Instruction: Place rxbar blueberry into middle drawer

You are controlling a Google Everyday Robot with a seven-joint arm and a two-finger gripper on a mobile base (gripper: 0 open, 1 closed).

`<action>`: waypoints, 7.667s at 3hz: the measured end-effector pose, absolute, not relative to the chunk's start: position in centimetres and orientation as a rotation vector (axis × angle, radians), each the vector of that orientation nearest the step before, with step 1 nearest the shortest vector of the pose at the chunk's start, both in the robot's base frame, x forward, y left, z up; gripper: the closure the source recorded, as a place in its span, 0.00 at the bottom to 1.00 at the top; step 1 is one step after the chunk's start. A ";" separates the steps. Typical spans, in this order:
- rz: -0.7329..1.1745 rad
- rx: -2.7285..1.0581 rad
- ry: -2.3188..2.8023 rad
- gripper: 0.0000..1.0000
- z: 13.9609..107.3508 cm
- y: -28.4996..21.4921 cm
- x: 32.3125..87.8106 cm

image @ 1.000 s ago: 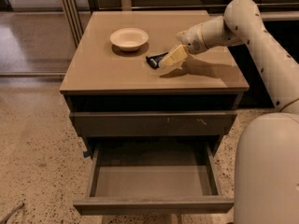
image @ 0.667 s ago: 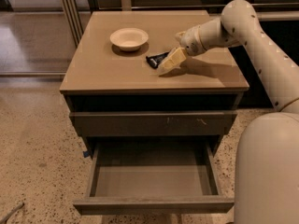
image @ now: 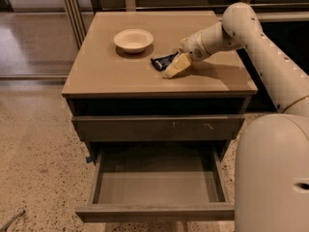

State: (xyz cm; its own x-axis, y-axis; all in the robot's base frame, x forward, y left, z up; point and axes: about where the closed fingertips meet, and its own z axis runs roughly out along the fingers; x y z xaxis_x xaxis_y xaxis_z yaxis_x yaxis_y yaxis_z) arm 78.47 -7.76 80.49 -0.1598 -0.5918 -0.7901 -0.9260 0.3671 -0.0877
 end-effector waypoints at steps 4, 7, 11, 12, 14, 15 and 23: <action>0.572 -1.327 1.897 0.89 81.6 -7.6 78.5; 0.618 -1.349 1.899 1.00 83.1 -6.8 76.9; 0.779 -1.510 1.762 1.00 89.0 -7.2 61.4; 0.679 -1.514 1.708 1.00 91.0 -7.5 58.6; 0.641 -1.410 1.692 1.00 82.0 -8.6 53.0; 0.801 -1.423 1.842 1.00 69.0 -8.5 50.3; 0.690 -1.368 2.009 1.00 40.0 -5.8 51.1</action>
Offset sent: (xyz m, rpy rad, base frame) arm -0.0027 0.0002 -0.0004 -0.0227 0.1477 -0.0087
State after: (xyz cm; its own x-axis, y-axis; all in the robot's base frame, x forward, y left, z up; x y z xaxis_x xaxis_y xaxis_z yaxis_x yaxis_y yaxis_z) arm 51.14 -5.84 40.04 -0.2841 -0.6246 -0.7274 -0.9397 0.3319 0.0820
